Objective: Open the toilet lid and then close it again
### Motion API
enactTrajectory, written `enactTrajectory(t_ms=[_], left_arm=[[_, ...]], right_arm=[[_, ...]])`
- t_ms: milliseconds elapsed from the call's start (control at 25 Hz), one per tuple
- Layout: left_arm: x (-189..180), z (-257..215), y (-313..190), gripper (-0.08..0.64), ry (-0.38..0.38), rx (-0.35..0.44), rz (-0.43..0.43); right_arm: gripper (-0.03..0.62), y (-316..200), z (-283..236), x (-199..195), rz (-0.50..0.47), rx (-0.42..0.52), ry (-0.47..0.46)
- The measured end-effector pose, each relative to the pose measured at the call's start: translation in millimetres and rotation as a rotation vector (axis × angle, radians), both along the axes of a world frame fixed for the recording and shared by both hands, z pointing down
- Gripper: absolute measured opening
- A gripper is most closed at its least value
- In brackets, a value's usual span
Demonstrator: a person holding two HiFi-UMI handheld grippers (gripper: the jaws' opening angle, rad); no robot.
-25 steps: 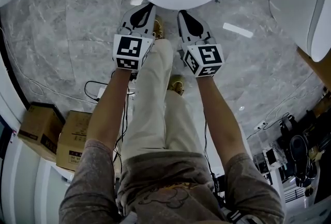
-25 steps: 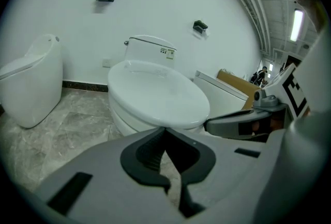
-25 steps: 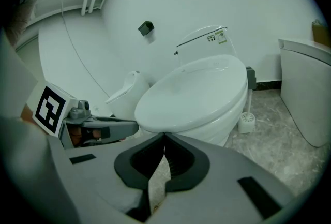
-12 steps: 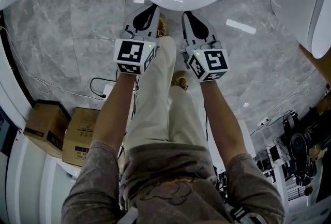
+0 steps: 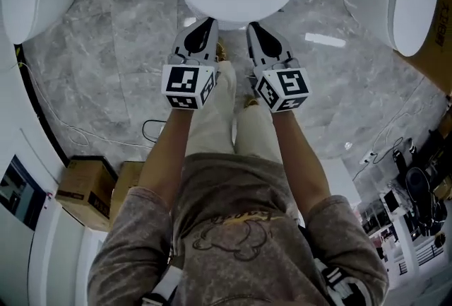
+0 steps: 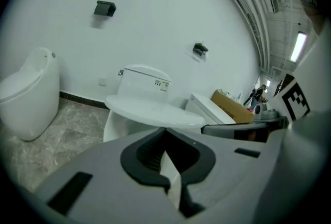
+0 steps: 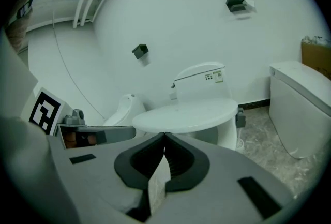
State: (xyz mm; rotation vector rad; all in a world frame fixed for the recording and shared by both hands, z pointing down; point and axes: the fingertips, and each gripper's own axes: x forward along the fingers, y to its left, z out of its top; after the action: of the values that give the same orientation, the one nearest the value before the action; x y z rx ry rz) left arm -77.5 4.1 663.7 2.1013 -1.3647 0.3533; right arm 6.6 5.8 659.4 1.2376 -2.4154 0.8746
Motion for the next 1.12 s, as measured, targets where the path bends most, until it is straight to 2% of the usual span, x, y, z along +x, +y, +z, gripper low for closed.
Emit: enactTrajectory(t_ms=[200,440,760,960,1120], left_arm=[[5,-68,-48,0.009,0.010,0.062,0.002],[11,-130,-118,0.009,0.000,0.128,0.006],[18,-177,-209,0.009,-0.059,0.097,-0.006],[18,-193,-260,0.009,-0.052,0.082,-0.034],[18,-202,-296,0.009,-0.057,0.068,-0.025]], right_arm=[[0.026,-47,-67,5,0.037,0.046,0.013],[0.026,-116,-129,11,0.035,0.128,0.013],[0.026,-206,-176,19,-0.006,0.127,-0.030],[0.026,-255,-193,19,-0.053,0.112,-0.021],[0.026,-291,-202,19,-0.050,0.102,-0.004]])
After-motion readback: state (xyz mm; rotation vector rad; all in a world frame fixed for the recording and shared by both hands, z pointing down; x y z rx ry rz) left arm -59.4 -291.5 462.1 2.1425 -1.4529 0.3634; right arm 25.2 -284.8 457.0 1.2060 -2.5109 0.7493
